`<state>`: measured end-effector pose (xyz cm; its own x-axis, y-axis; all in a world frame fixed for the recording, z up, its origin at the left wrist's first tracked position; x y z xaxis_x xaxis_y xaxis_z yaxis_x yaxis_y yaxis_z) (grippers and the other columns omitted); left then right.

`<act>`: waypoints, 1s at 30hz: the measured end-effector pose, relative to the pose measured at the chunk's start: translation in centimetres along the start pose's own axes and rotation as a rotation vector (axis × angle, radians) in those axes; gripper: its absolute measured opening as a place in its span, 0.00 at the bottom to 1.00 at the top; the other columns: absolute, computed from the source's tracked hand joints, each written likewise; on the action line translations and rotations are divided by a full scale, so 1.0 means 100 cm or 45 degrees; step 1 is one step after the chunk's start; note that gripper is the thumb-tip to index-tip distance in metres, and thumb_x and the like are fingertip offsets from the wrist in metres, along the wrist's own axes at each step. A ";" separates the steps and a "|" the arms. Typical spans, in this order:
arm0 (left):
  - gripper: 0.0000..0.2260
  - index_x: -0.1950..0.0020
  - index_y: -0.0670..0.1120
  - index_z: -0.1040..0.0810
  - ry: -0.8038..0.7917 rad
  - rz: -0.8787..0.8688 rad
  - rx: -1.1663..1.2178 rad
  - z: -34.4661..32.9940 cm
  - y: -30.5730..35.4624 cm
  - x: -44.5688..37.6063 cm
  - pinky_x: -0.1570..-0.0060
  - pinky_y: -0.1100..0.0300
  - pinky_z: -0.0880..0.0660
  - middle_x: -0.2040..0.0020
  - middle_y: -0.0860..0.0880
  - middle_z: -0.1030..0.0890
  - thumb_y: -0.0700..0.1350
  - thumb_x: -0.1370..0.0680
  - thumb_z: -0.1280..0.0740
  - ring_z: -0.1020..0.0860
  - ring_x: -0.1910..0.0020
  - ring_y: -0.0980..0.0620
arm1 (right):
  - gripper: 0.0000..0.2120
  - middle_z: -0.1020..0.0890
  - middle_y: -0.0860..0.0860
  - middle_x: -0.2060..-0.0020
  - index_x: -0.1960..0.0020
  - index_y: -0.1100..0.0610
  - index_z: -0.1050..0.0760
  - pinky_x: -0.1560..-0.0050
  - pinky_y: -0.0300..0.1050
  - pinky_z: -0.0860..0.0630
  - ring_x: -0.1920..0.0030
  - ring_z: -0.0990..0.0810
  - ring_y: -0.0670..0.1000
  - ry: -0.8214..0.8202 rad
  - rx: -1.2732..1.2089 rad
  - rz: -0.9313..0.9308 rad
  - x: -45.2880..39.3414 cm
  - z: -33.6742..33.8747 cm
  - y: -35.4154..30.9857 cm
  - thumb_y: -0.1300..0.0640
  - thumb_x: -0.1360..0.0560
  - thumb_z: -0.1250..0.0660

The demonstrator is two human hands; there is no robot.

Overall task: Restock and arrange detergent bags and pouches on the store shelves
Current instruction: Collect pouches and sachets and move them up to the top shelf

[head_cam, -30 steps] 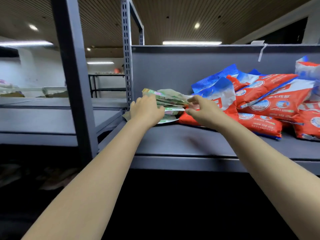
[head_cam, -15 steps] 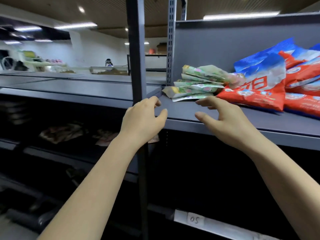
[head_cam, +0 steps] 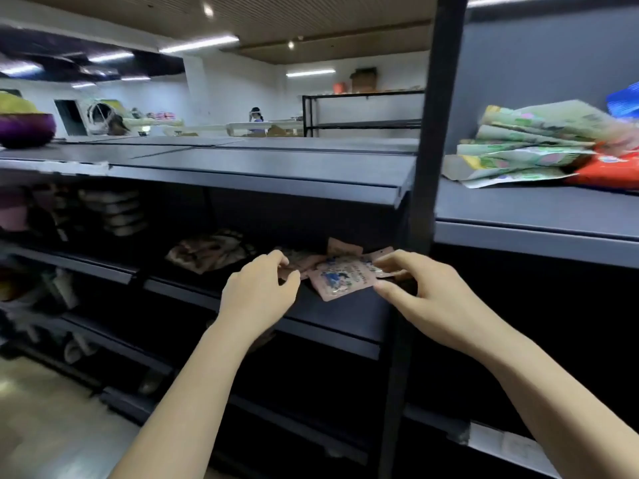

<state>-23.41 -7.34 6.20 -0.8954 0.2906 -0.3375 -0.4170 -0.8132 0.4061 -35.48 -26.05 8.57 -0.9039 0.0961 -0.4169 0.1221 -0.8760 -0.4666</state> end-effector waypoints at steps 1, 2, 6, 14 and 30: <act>0.15 0.38 0.52 0.28 -0.030 0.008 -0.006 -0.001 -0.018 -0.004 0.54 0.55 0.30 0.47 0.54 0.23 0.56 0.21 0.41 0.24 0.53 0.51 | 0.14 0.22 0.41 0.44 0.41 0.45 0.27 0.41 0.48 0.27 0.42 0.24 0.44 -0.030 0.008 -0.023 -0.007 -0.017 -0.003 0.43 0.25 0.38; 0.15 0.38 0.51 0.28 -0.053 0.011 -0.014 -0.002 -0.035 -0.008 0.54 0.54 0.30 0.48 0.54 0.23 0.56 0.21 0.42 0.24 0.56 0.52 | 0.14 0.22 0.41 0.43 0.40 0.45 0.27 0.41 0.48 0.27 0.42 0.25 0.44 -0.059 0.014 -0.050 -0.014 -0.034 -0.005 0.44 0.24 0.38; 0.15 0.38 0.51 0.29 -0.100 0.001 -0.047 0.000 -0.097 -0.026 0.55 0.55 0.30 0.53 0.54 0.23 0.56 0.21 0.41 0.24 0.60 0.53 | 0.15 0.23 0.43 0.41 0.39 0.47 0.28 0.40 0.49 0.27 0.40 0.25 0.45 -0.150 0.014 -0.159 -0.045 -0.101 -0.018 0.44 0.23 0.38; 0.15 0.38 0.49 0.29 -0.188 0.009 -0.115 0.002 -0.200 -0.070 0.55 0.55 0.29 0.50 0.52 0.22 0.55 0.21 0.42 0.27 0.59 0.51 | 0.17 0.24 0.46 0.39 0.35 0.49 0.29 0.41 0.45 0.28 0.39 0.26 0.46 -0.290 -0.002 -0.310 -0.097 -0.203 -0.047 0.46 0.22 0.38; 0.15 0.35 0.48 0.30 -0.389 0.195 -0.183 -0.045 -0.300 -0.156 0.56 0.56 0.26 0.45 0.48 0.22 0.52 0.19 0.43 0.23 0.54 0.49 | 0.20 0.26 0.49 0.35 0.31 0.50 0.31 0.38 0.48 0.27 0.36 0.27 0.50 -0.518 -0.070 -0.444 -0.198 -0.320 -0.032 0.47 0.21 0.38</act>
<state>3.78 10.24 -4.52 -0.9602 0.2792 -0.0044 -0.2674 -0.9152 0.3014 -4.86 -10.05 -6.69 -0.9792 0.1764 0.1007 -0.2021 -0.7977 -0.5682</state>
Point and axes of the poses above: each hand's wrist, its own x-axis away from the middle knuckle, its own z-axis out of the back of the hand, y = z × x, the point moved 10 cm from there along -x, towards the middle knuckle
